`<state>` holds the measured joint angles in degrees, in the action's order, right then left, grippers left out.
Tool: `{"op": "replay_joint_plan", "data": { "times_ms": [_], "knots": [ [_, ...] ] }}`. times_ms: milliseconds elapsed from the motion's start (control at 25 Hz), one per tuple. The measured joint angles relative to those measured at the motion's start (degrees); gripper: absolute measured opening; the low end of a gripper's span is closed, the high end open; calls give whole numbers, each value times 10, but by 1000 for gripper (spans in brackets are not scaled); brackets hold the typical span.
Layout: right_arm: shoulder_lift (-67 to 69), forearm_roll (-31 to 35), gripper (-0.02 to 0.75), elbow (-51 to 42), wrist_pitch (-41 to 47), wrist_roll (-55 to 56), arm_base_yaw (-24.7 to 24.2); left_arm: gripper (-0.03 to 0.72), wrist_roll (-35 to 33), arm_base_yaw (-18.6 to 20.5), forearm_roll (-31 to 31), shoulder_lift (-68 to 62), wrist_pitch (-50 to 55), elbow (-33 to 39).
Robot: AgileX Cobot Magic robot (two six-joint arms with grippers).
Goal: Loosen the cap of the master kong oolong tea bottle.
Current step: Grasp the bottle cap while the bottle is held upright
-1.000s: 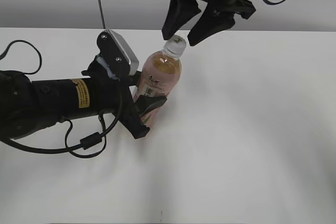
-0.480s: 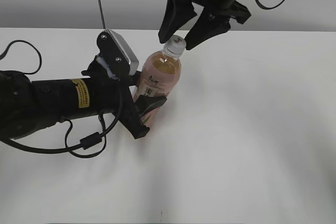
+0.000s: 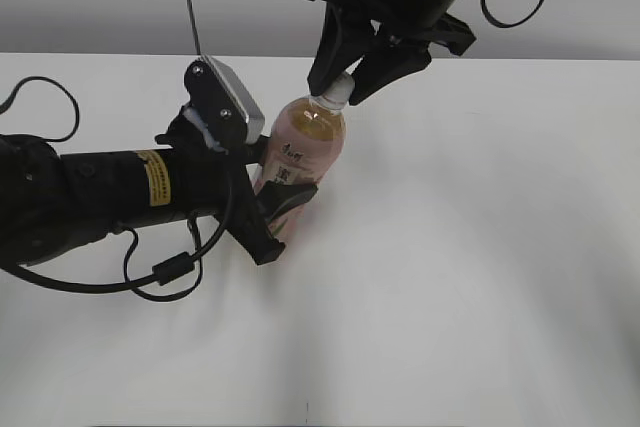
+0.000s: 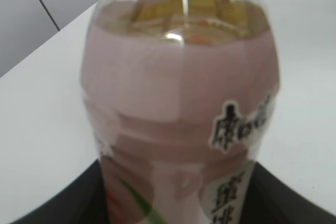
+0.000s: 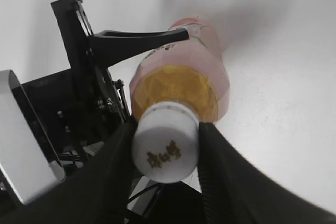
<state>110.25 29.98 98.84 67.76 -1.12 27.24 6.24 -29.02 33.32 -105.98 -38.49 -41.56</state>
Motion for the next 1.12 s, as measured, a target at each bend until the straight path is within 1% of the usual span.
{"op": "replay_joint_plan", "data": {
  "times_ms": [160,320,800,1120],
  "knots": [
    [0,0,286,0,0,-21,0,381,0,0,0,0,0,0],
    [0,-2,286,0,4,-97,0,381,0,0,0,0,0,0],
    [0,-4,285,0,0,-388,0,380,-1,0,0,0,0,0],
    [0,5,285,0,-4,-633,0,380,-1,0,0,0,0,0]
  ]
}}
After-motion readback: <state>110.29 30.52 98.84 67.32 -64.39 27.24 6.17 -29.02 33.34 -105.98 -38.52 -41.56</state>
